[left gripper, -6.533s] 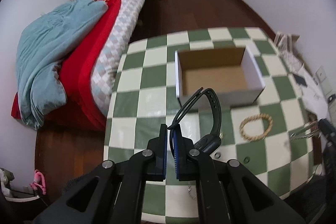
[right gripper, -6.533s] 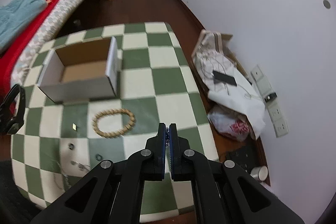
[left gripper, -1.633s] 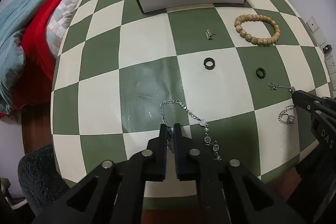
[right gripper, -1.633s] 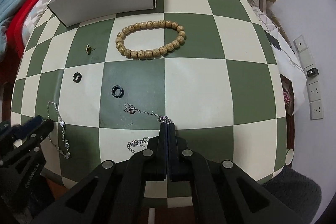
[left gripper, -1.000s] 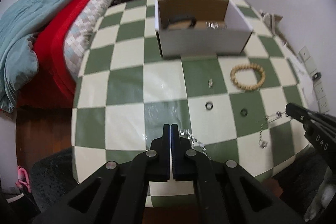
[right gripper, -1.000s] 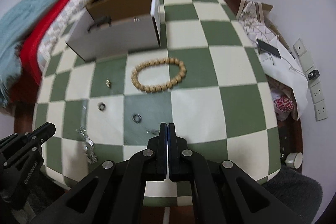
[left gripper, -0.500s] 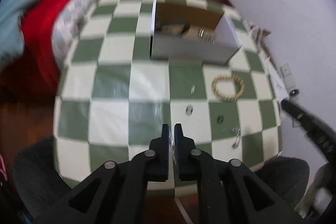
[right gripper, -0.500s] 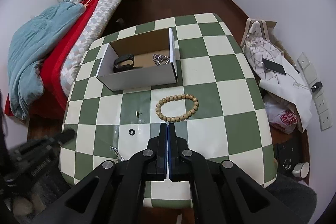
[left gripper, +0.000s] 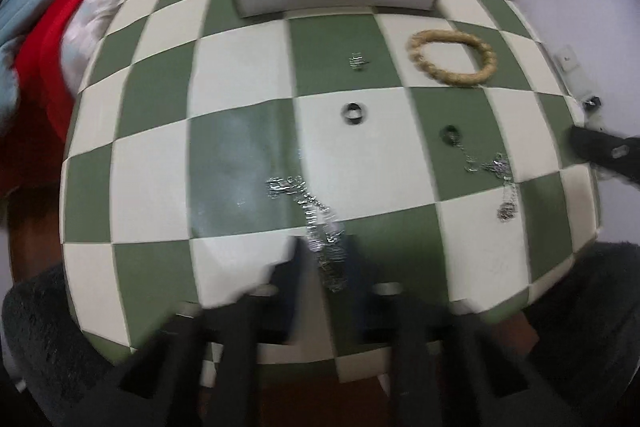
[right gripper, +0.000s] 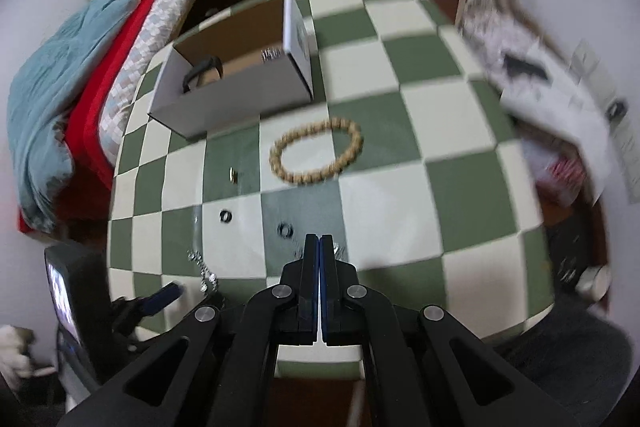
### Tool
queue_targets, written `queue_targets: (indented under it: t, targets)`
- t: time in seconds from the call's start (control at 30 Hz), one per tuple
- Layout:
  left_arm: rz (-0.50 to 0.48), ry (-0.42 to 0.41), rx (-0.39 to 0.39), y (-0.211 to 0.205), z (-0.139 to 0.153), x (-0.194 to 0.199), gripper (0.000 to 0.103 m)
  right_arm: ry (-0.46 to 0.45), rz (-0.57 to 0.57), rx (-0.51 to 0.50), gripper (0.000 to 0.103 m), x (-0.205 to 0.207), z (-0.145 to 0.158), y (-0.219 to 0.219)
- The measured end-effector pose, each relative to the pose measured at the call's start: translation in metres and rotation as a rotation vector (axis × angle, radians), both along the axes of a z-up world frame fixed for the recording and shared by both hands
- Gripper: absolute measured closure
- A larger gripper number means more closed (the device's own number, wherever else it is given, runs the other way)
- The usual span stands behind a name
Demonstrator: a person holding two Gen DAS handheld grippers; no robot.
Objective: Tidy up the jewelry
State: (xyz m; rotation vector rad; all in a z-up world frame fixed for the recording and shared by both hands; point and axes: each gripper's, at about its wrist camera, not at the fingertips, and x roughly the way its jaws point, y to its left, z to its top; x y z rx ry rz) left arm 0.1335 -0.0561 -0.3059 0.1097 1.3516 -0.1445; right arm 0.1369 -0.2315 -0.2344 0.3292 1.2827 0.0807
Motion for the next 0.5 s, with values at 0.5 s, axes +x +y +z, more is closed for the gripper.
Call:
queue_targets:
  t: [0.5]
  targets:
    - [0.067, -0.077, 0.003, 0.033, 0.035, 0.004, 0.103, 0.122, 0.138, -0.162, 0.09, -0.014, -0.066, 0.047]
